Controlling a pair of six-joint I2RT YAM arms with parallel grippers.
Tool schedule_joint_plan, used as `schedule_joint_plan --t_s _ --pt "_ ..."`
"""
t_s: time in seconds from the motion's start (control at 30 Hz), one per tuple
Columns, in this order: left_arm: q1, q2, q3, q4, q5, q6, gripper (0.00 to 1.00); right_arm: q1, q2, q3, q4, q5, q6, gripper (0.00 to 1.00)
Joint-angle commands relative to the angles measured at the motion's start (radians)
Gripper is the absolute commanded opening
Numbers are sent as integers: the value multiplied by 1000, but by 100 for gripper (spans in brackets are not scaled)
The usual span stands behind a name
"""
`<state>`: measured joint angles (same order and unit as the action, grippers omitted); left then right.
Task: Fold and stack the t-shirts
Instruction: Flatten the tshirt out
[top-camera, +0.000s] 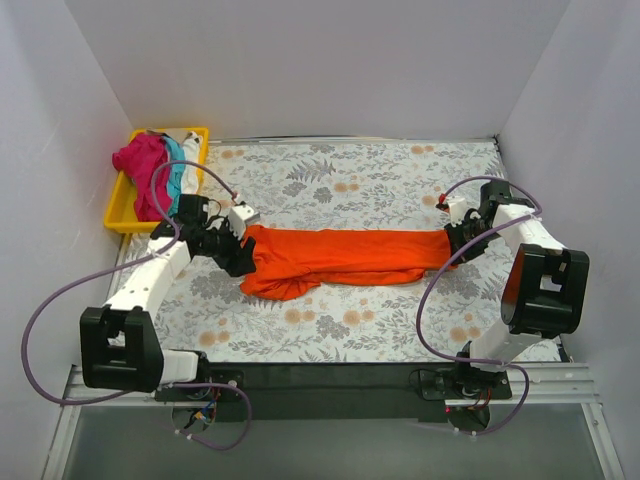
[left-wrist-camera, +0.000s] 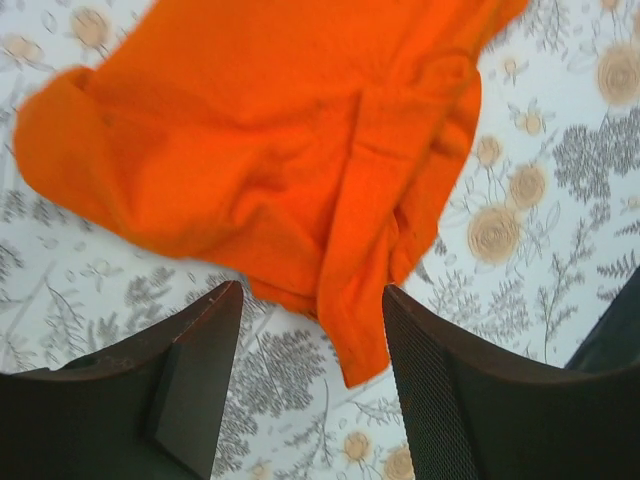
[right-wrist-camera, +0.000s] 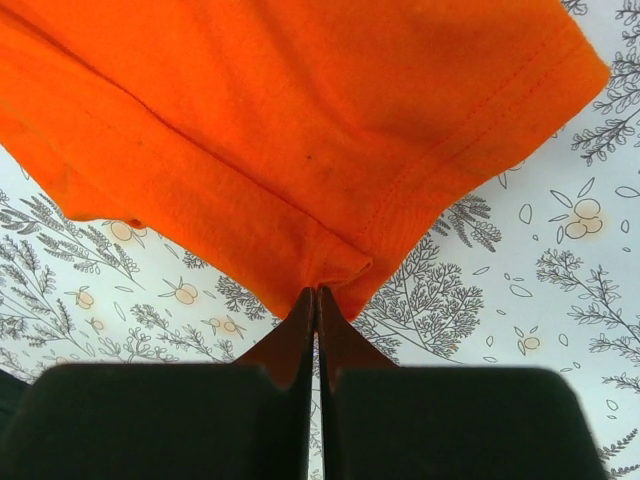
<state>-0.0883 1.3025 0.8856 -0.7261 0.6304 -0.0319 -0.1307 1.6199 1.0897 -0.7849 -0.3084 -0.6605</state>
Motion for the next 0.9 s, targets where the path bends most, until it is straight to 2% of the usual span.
schedule_joint_plan --t_s 0.0,0.1,0.2,0.37,0.47,0.67,0.87 --pt "-14 63 82 43 51 -98 55 -3 -12 13 -25 -38 -14 1" --pt "-33 131 113 148 -20 -186 55 -3 -6 22 -28 -38 -11 1" --pt "-34 216 176 162 -17 -203 53 -3 -2 27 -28 -43 -10 1" --pt "-59 262 230 7 89 -109 37 -3 5 35 -34 -40 -7 1" --pt "-76 267 211 -44 104 -83 36 -3 8 35 -36 -38 -8 1" --pt "-91 300 164 -36 95 -106 40 -3 15 41 -34 -34 -8 1" --pt "-128 336 142 37 39 -166 52 -3 28 53 -39 -43 -2 1"
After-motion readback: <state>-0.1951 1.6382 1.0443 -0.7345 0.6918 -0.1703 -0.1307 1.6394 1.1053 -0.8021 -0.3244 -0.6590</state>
